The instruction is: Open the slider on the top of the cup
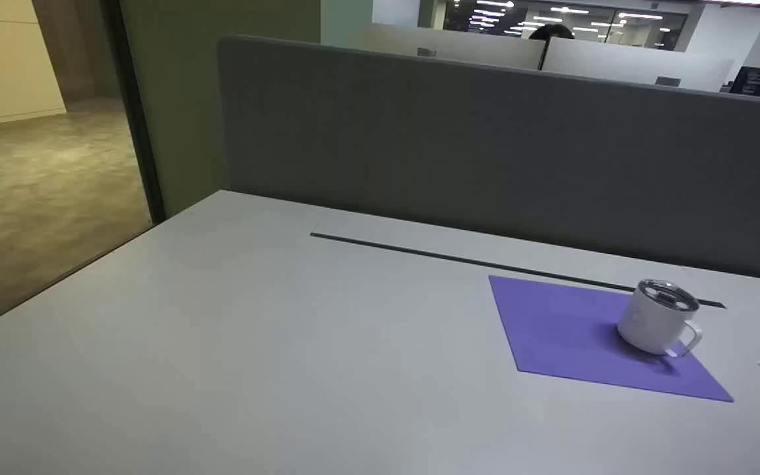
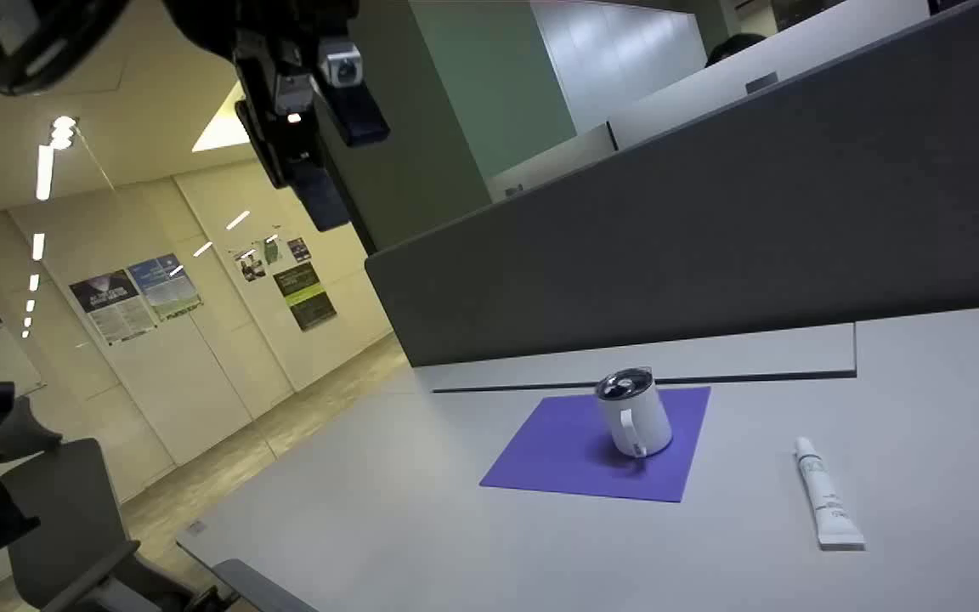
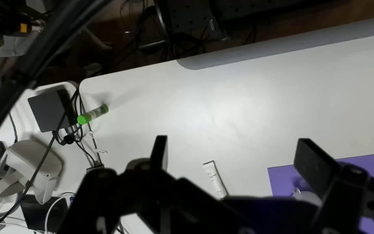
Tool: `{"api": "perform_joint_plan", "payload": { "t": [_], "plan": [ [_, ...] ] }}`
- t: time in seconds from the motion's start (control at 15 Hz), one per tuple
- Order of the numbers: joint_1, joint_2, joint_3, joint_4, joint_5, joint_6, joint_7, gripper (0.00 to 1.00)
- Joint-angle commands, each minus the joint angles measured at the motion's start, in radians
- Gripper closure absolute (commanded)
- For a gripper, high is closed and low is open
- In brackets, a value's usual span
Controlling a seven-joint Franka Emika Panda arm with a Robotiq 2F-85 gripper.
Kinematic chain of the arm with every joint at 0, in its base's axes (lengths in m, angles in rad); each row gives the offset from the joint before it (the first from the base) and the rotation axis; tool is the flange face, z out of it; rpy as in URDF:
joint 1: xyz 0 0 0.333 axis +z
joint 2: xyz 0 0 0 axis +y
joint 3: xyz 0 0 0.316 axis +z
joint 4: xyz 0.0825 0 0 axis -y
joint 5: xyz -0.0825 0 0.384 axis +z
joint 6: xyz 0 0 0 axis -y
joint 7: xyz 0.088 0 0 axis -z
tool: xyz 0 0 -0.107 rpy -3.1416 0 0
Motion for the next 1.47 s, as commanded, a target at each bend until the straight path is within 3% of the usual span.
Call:
{"api": "perform_joint_plan", "payload": {
  "t": [0.0,0.47,0.53,0.67,0.8,0.87,0.93,1.13,1.4],
  "plan": [
    [0.016,-0.001,-0.013,0.002,-0.008,-0.006,0.008,0.00],
    [0.016,-0.001,-0.013,0.002,-0.008,-0.006,0.008,0.00],
    [0.027,0.056,-0.009,0.028,-0.008,-0.001,0.005,0.00],
    [0.051,0.129,-0.009,0.034,-0.029,0.100,-0.006,0.00],
    [0.093,0.241,-0.011,0.038,-0.026,0.299,-0.031,0.00],
    [0.111,0.307,-0.013,0.051,-0.007,0.389,-0.049,0.25],
    [0.126,0.370,-0.010,0.065,0.001,0.476,-0.070,0.26],
    [0.188,0.571,-0.006,0.138,0.095,0.651,-0.170,0.47],
    [0.232,0.828,0.043,0.303,0.325,0.699,-0.417,0.75]
  ]
}}
